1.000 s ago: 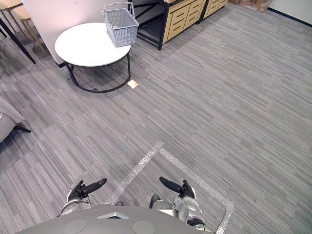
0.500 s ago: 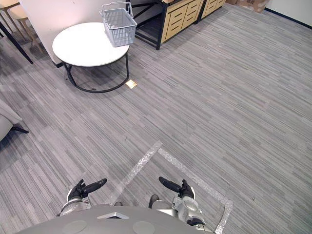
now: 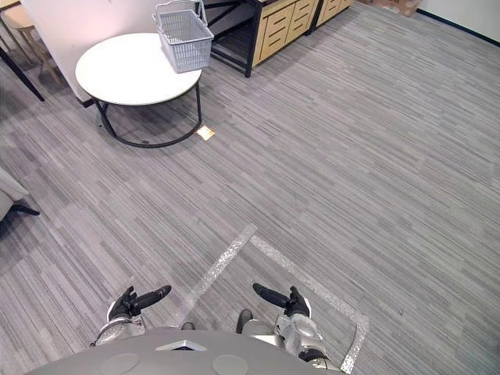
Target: Pick vegetable in the basket
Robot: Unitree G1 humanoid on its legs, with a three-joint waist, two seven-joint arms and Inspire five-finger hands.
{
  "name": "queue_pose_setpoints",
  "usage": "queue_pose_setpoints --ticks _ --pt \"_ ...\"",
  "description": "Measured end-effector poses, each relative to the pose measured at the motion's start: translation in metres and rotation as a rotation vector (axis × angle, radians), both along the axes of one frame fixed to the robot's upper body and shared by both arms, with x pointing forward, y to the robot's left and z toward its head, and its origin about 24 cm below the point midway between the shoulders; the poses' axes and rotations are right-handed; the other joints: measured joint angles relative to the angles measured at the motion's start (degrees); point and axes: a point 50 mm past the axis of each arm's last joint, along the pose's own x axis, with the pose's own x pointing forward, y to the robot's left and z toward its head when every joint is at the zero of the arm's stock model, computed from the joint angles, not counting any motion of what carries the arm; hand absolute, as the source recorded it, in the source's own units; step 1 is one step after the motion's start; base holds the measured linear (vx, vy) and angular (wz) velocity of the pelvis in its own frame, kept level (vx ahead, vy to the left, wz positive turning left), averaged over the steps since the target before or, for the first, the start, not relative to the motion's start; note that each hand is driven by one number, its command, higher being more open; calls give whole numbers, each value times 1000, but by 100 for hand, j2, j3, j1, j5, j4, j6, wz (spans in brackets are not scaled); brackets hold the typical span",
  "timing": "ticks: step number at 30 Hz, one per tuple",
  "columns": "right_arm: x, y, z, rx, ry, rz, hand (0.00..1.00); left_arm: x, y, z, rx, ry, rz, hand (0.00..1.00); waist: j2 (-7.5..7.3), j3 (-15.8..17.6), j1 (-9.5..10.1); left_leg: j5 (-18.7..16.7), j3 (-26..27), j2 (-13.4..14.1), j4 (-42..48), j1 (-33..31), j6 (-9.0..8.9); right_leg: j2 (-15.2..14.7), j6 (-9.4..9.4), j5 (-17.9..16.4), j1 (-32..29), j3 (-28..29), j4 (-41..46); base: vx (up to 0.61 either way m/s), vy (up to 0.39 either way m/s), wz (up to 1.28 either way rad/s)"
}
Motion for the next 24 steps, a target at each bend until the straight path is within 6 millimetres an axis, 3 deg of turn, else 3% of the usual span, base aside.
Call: queue_pose_setpoints --ticks 1,7,10,13,15,18,21,23,24 --pt "1 1 0 2 -1 1 100 2 2 1 4 -10 12 100 -16 9 10 -204 47 44 376 -209 18 -3 15 10 -62 31 1 -19 -26 -19" --pt "2 -3 1 -4 -8 -10 100 3 3 2 8 -18 39 100 81 72 30 -635 205 100 932 -379 81 -16 43 19 -101 213 44 27 21 -18" --pt "6 -8 3 -11 -22 -16 100 5 1 2 3 -23 31 100 197 152 23 -876 263 166 1246 -486 126 -71 110 -276 -404 216 732 22 70 -9" --pt "7 -12 4 -9 -38 -61 100 6 0 2 6 -20 7 100 240 201 -15 -986 174 58 1324 -387 191 -421 197 -842 -956 -63 2339 53 112 19" --pt "9 -14 6 -8 -55 -81 100 8 -2 2 4 -24 -9 100 291 278 -15 -1031 45 7 1320 -269 269 -697 171 -891 -1425 -212 3596 53 84 34" --pt "13 -13 7 -2 -76 -98 100 8 3 3 17 -25 -10 100 187 382 -16 -1109 -150 -103 1172 113 363 -1011 62 -1087 -1899 -173 4824 134 30 36" --pt "19 -17 10 -15 -105 -98 100 6 5 3 31 -11 -22 100 313 390 -38 -1128 -189 52 909 343 260 -824 35 -1168 -2218 -207 4088 214 -51 9" --pt "27 -21 13 -16 -134 -124 100 3 3 1 30 6 -31 100 493 508 -86 -1117 -136 313 635 516 68 -459 209 -937 -2454 -231 2714 345 -109 -8" --pt "31 -22 15 -20 -144 -122 100 -2 2 0 23 21 -19 100 519 554 -152 -1102 -94 418 423 674 -82 -306 286 -503 -2532 -292 1762 417 -153 -7"
